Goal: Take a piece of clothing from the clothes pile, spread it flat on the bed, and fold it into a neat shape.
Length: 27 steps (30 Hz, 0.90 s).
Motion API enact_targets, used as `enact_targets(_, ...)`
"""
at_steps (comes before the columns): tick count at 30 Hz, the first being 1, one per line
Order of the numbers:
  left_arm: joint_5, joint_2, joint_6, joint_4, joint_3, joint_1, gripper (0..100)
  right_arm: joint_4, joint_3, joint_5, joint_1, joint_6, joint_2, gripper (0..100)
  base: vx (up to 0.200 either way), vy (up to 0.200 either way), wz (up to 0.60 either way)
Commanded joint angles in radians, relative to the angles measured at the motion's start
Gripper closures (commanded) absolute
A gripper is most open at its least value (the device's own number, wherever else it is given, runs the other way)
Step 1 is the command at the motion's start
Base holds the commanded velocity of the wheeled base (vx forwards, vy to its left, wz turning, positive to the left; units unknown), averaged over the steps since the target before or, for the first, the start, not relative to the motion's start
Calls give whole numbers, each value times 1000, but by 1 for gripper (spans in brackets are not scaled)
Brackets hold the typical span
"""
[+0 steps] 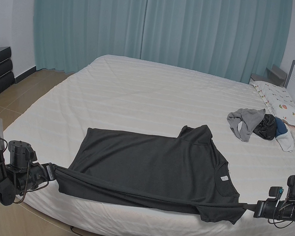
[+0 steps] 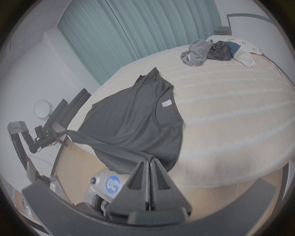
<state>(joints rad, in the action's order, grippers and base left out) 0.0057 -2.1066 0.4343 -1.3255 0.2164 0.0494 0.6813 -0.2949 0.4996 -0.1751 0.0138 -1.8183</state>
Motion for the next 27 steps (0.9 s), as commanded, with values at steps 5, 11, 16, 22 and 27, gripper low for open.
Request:
enact_targets(5, 3, 83, 80, 103, 101, 6, 100, -2, -101, -3, 31, -81, -7, 100, 0, 0, 0)
enact_targets(11, -9, 204, 98, 361, 190, 10, 100, 1, -98, 1, 28, -91, 2, 100, 0, 0, 0)
enact_targets(16, -13, 264, 147, 451, 210, 30, 100, -5, -84, 5, 13, -110, 39, 100, 0, 0, 0)
enact_targets(22, -15, 296, 155, 456, 196, 32, 100, 1, -40, 10, -4, -115, 76, 100, 0, 0, 0)
enact_targets(27, -15, 347, 155, 499, 175, 37, 100, -2, -4, 25, -34, -109, 93, 100, 0, 0, 0)
